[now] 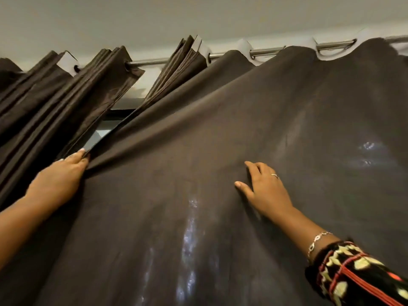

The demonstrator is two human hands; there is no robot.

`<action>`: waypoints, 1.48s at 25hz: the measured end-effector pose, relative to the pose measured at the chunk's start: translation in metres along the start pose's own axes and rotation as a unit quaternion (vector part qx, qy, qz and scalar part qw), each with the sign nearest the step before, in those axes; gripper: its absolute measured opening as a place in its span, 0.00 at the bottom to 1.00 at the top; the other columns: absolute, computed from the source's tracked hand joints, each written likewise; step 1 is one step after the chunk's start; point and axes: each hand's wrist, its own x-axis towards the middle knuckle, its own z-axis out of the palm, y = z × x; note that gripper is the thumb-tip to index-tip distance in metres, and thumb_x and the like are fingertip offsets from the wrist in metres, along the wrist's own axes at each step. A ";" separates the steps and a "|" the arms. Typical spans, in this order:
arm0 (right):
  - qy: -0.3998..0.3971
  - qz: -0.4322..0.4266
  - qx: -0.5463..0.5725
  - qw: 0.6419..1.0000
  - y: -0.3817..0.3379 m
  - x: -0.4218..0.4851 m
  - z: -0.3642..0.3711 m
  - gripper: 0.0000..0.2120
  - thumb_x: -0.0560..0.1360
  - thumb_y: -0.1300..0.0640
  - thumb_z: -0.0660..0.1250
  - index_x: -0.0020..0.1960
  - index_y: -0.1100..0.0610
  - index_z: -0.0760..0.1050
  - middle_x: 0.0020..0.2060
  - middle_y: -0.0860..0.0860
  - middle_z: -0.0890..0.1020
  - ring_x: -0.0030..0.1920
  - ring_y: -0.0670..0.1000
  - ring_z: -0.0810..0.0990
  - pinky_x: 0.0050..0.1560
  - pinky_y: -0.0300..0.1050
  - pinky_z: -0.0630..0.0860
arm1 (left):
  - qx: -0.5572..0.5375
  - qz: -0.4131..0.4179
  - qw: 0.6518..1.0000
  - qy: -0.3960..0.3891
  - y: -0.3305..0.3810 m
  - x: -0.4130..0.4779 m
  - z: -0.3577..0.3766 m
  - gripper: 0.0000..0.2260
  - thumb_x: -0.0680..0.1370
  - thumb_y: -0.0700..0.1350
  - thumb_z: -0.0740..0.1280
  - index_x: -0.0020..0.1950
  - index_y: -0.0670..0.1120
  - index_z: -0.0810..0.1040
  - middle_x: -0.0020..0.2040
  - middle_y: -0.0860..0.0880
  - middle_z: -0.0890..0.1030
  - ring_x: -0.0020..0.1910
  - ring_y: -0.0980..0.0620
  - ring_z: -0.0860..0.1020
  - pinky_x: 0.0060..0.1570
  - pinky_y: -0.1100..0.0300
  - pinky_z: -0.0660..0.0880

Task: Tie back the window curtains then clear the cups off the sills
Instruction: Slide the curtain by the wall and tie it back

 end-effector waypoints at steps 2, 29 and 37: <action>0.002 0.013 -0.005 1.000 0.014 -0.003 0.000 0.29 0.77 0.43 0.57 0.73 0.56 0.58 0.66 0.56 0.67 0.67 0.56 0.65 0.66 0.46 0.62 | -0.077 -0.036 0.996 0.004 0.028 -0.005 0.001 0.29 0.72 0.34 0.65 0.73 0.42 0.62 0.76 0.43 0.55 0.70 0.38 0.65 0.66 0.45 0.65; 0.098 0.034 -0.187 0.977 0.376 -0.041 -0.192 0.21 0.79 0.49 0.57 0.67 0.60 0.65 0.60 0.60 0.72 0.61 0.61 0.69 0.61 0.51 0.65 | -0.315 0.207 0.918 0.125 0.533 -0.103 -0.082 0.35 0.70 0.61 0.50 0.73 0.45 0.60 0.76 0.46 0.56 0.74 0.47 0.56 0.70 0.52 0.57; 0.079 0.138 -0.206 0.965 0.476 -0.074 -0.242 0.20 0.77 0.56 0.61 0.67 0.60 0.66 0.61 0.62 0.72 0.62 0.63 0.70 0.60 0.54 0.69 | -0.381 0.212 0.891 0.124 0.636 -0.122 -0.090 0.26 0.78 0.55 0.57 0.72 0.44 0.62 0.76 0.47 0.58 0.75 0.50 0.53 0.71 0.55 0.53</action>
